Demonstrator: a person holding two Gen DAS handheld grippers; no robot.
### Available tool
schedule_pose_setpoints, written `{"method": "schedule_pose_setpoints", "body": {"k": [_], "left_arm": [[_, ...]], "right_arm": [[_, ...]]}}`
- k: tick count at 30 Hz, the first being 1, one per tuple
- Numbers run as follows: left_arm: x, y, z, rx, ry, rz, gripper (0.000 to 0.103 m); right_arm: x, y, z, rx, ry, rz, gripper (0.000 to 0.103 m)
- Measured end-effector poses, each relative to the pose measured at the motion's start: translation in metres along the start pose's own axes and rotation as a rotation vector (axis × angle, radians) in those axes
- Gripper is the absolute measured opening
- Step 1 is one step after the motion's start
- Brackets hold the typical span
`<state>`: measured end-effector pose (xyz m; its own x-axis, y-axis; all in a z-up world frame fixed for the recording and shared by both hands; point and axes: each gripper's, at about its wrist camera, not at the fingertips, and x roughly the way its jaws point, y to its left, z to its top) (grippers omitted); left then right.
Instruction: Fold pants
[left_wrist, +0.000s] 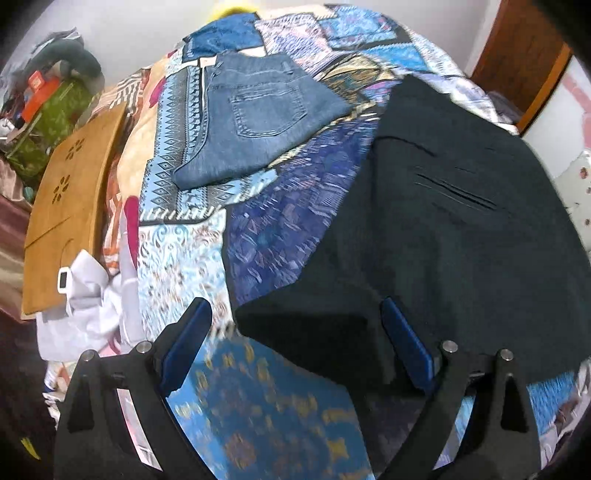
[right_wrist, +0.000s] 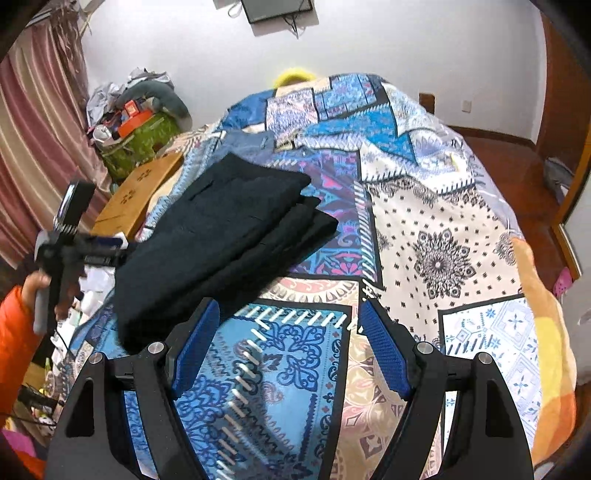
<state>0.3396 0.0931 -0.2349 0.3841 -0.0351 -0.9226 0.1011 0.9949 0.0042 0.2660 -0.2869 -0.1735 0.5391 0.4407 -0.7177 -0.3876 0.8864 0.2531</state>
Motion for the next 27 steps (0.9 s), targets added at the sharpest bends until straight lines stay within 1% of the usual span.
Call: {"method": "schedule_pose_setpoints", "body": {"k": [2,6,7,8,10,12,13,14,15,16,17,18,19,20,22,24,25,27], "left_arm": [[-0.011,-0.009,-0.013,0.004,-0.012,-0.034,0.094],[-0.023,-0.029,-0.027,0.011,-0.016,-0.126,0.094],[-0.025,-0.033,-0.029,0.015,-0.018,-0.138,0.094],[-0.028,-0.038,-0.029,0.019,-0.027,-0.137,0.094],[-0.036,-0.046,-0.028,0.028,-0.059,-0.102,0.093],[-0.049,-0.052,-0.026,0.030,-0.110,-0.099,0.092],[-0.055,-0.054,-0.026,0.036,-0.135,-0.110,0.087],[-0.063,-0.058,-0.025,0.048,-0.168,-0.116,0.076],[-0.069,-0.062,-0.023,0.064,-0.202,-0.105,0.072],[-0.073,-0.067,-0.022,0.080,-0.224,-0.089,0.063],[-0.074,-0.069,-0.021,0.089,-0.234,-0.084,0.051],[-0.074,-0.074,-0.020,0.102,-0.238,-0.084,0.046],[-0.071,-0.077,-0.019,0.112,-0.233,-0.085,0.035],[-0.068,-0.080,-0.019,0.121,-0.225,-0.085,0.028],[-0.057,-0.085,-0.020,0.137,-0.202,-0.084,0.026],[-0.042,-0.085,-0.024,0.138,-0.170,-0.072,0.026],[-0.038,-0.083,-0.027,0.136,-0.163,-0.067,0.026],[-0.035,-0.077,-0.032,0.128,-0.171,-0.073,0.026]], "right_arm": [[-0.005,0.005,0.001,-0.011,-0.019,0.007,0.076],[-0.009,0.015,0.002,-0.033,-0.039,0.025,0.076],[-0.008,0.018,0.002,-0.036,-0.043,0.030,0.076],[-0.007,0.020,0.002,-0.037,-0.043,0.033,0.076],[-0.004,0.023,0.002,-0.030,-0.043,0.049,0.076],[-0.004,0.025,0.002,-0.029,-0.047,0.068,0.076],[-0.002,0.028,0.003,-0.035,-0.051,0.071,0.076],[-0.001,0.031,0.004,-0.045,-0.053,0.071,0.075],[0.000,0.034,0.005,-0.058,-0.056,0.069,0.073],[0.003,0.038,0.006,-0.077,-0.058,0.063,0.064],[0.005,0.041,0.006,-0.089,-0.054,0.061,0.054],[0.009,0.045,0.007,-0.103,-0.046,0.065,0.049],[0.012,0.046,0.007,-0.111,-0.039,0.071,0.039],[0.016,0.050,0.006,-0.124,-0.027,0.081,0.032],[0.025,0.056,0.003,-0.155,-0.007,0.084,0.031],[0.034,0.059,-0.001,-0.177,0.014,0.062,0.031],[0.039,0.057,-0.003,-0.178,0.031,0.061,0.031],[0.042,0.052,-0.006,-0.169,0.041,0.065,0.027]]}}
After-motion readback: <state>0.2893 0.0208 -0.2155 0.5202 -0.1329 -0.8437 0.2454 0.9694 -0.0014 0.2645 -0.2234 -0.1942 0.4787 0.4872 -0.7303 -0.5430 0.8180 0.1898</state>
